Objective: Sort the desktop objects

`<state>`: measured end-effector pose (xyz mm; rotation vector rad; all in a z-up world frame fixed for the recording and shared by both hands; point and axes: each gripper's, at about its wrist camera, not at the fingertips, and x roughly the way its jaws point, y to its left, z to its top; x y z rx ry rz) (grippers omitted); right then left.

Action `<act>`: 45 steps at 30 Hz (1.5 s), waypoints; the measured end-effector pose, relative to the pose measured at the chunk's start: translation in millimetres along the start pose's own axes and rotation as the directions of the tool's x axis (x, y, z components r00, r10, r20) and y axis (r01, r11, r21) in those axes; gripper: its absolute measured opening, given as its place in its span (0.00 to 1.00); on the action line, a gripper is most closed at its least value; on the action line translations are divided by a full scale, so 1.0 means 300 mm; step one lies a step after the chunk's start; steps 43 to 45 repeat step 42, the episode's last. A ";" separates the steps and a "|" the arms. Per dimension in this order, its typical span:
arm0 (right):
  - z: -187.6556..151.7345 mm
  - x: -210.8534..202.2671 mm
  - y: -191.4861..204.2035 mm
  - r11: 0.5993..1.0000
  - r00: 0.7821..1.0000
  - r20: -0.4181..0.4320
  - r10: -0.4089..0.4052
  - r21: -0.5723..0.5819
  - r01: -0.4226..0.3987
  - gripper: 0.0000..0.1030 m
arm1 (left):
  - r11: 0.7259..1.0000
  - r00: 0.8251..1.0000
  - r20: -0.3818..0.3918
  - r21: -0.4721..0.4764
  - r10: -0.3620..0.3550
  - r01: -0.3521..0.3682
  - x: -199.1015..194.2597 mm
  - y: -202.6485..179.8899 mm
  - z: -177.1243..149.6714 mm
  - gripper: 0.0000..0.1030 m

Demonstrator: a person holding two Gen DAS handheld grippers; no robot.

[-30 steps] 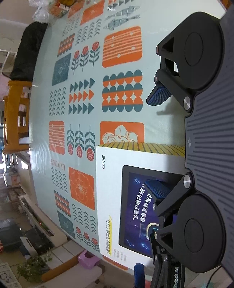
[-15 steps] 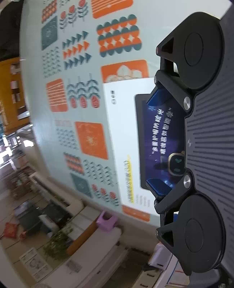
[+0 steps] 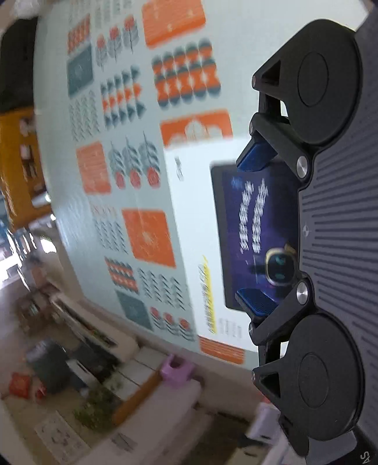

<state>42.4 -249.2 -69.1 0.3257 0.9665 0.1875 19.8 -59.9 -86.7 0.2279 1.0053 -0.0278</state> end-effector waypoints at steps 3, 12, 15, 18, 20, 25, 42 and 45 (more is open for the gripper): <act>-0.001 -0.087 0.003 0.998 0.998 0.036 -0.052 -0.020 0.052 1.00 | 1.000 0.999 -0.051 0.010 0.012 -0.011 -0.053 -0.009 0.030 1.00; -0.003 -0.347 0.037 0.989 0.983 0.123 -0.136 -0.046 0.143 1.00 | 0.991 0.976 -0.200 -0.119 -0.081 0.058 -0.192 -0.003 0.079 1.00; -0.003 -0.401 0.033 0.989 0.985 0.101 -0.140 -0.035 0.144 1.00 | 0.988 0.958 -0.269 -0.144 -0.098 0.060 -0.223 -0.021 0.062 1.00; -0.014 -0.429 0.042 0.987 0.984 0.094 -0.149 -0.042 0.154 1.00 | 0.985 0.947 -0.296 -0.150 -0.122 0.080 -0.248 -0.042 0.037 1.00; -0.022 -0.446 0.050 0.986 0.984 0.090 -0.156 -0.048 0.161 1.00 | 0.983 0.944 -0.302 -0.159 -0.133 0.087 -0.259 -0.046 0.028 1.00; -0.043 -0.449 0.056 0.989 0.987 0.076 -0.140 -0.040 0.143 1.00 | 0.988 0.962 -0.261 -0.145 -0.082 0.045 -0.300 -0.046 0.032 1.00; -0.057 -0.436 0.021 0.996 0.995 0.032 -0.093 0.011 0.092 1.00 | 0.988 0.963 -0.258 -0.146 -0.081 0.044 -0.309 -0.064 0.037 1.00; -0.057 -0.436 0.021 0.996 0.995 0.032 -0.093 0.011 0.092 1.00 | 0.988 0.963 -0.258 -0.146 -0.081 0.044 -0.309 -0.064 0.037 1.00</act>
